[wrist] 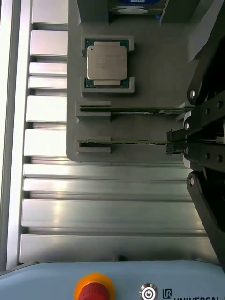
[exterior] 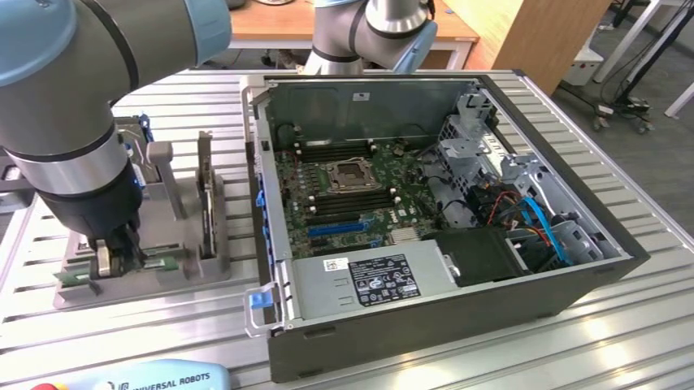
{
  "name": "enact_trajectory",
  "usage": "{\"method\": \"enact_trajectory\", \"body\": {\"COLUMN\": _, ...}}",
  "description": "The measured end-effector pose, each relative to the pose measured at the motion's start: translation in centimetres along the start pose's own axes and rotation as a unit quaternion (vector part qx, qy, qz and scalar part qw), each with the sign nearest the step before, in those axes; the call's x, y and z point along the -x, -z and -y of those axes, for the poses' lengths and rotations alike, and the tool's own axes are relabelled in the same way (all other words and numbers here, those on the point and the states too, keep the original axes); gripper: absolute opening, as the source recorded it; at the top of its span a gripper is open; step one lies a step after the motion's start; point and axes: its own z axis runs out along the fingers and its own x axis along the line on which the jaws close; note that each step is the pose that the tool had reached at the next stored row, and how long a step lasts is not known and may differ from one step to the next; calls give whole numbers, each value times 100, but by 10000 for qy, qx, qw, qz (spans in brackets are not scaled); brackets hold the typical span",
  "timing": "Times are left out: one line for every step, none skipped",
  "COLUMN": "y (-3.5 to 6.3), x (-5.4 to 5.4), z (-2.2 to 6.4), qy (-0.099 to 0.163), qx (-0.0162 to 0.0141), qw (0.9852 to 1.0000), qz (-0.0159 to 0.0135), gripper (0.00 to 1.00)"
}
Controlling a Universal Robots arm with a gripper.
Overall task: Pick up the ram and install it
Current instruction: 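Pick up the ram and move it above insertion slot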
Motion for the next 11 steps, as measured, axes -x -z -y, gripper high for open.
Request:
{"method": "enact_trajectory", "body": {"y": 16, "x": 1, "z": 0, "qy": 0, "qx": 0, "qw": 10000, "qz": 0, "gripper": 12}}
{"method": "enact_trajectory", "body": {"y": 32, "x": 1, "z": -1, "qy": 0, "qx": 0, "qw": 10000, "qz": 0, "gripper": 12}}
{"method": "enact_trajectory", "body": {"y": 48, "x": 2, "z": -2, "qy": 0, "qx": 0, "qw": 10000, "qz": 0, "gripper": 12}}
{"method": "enact_trajectory", "body": {"y": 65, "x": 3, "z": -2, "qy": 0, "qx": 0, "qw": 10000, "qz": 0, "gripper": 12}}
{"method": "enact_trajectory", "body": {"y": 83, "x": 3, "z": -3, "qy": 0, "qx": 0, "qw": 10000, "qz": 0, "gripper": 12}}
{"method": "enact_trajectory", "body": {"y": 103, "x": 4, "z": -4, "qy": 0, "qx": 0, "qw": 10000, "qz": 0, "gripper": 12}}
{"method": "enact_trajectory", "body": {"y": 122, "x": 5, "z": -5, "qy": 0, "qx": 0, "qw": 10000, "qz": 0, "gripper": 12}}
{"method": "enact_trajectory", "body": {"y": 140, "x": 6, "z": -5, "qy": 0, "qx": -1, "qw": 10000, "qz": 0, "gripper": 12}}
{"method": "enact_trajectory", "body": {"y": 160, "x": 6, "z": -6, "qy": 0, "qx": 0, "qw": 10000, "qz": 0, "gripper": 12}}
{"method": "enact_trajectory", "body": {"y": 182, "x": 7, "z": -7, "qy": 0, "qx": 0, "qw": 10000, "qz": 0, "gripper": 12}}
{"method": "enact_trajectory", "body": {"y": 203, "x": 8, "z": -8, "qy": 0, "qx": 0, "qw": 10000, "qz": 0, "gripper": 12}}
